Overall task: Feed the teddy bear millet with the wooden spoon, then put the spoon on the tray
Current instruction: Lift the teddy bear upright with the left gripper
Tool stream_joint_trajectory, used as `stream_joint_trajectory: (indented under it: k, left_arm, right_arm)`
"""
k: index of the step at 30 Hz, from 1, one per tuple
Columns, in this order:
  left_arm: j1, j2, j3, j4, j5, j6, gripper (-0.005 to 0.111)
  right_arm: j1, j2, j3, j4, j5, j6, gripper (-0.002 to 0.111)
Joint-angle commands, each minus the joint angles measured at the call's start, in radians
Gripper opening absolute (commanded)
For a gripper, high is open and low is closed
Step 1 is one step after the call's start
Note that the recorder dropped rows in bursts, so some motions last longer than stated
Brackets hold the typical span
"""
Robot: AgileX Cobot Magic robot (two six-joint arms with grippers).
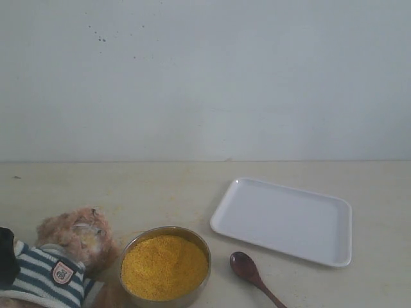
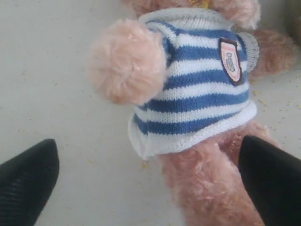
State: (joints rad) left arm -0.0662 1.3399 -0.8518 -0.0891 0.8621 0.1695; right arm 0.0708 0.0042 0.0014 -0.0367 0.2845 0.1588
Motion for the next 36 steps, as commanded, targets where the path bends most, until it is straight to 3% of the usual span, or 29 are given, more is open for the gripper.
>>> stream_joint_trajectory:
  k: [1,20,25,27,28,29,31,32,36]
  left_arm:
    - [0.002,0.046,0.004,-0.042,-0.007,-0.029,0.108]
    - [0.002,0.353,0.004,-0.23,-0.198,0.109,0.108]
    - [0.002,0.418,0.004,-0.382,-0.207,0.265,0.104]
    - [0.002,0.429,0.002,-0.409,-0.207,0.284,0.089]
    - [0.002,0.433,0.002,-0.409,-0.207,0.282,0.075]
    - [0.002,0.433,0.002,-0.409,-0.207,0.28,0.061]
    - [0.002,0.433,0.002,-0.409,-0.207,0.291,0.018]
    - [0.002,0.433,0.002,-0.409,-0.203,0.302,0.006]
    - [0.002,0.433,0.002,-0.409,-0.104,0.29,0.004]
  right_arm:
    - [-0.002,-0.004,-0.001,0.001,-0.01,-0.005,0.0]
    - [-0.002,-0.004,-0.001,0.001,-0.01,-0.005,0.0]
    - [-0.002,-0.004,-0.001,0.001,-0.01,-0.005,0.0]
    - [-0.002,-0.004,-0.001,0.001,-0.01,-0.005,0.0]
    - [-0.002,-0.004,-0.001,0.001,-0.01,-0.005,0.0]
    - [-0.002,-0.004,-0.001,0.001,-0.01,-0.005,0.0]
    - [-0.002,-0.004,-0.001,0.001,-0.01,-0.005,0.0]
    - [-0.002,-0.004,-0.001,0.001,-0.01,-0.005,0.0]
    - [-0.002,-0.004,-0.001,0.001,-0.01,-0.005,0.0]
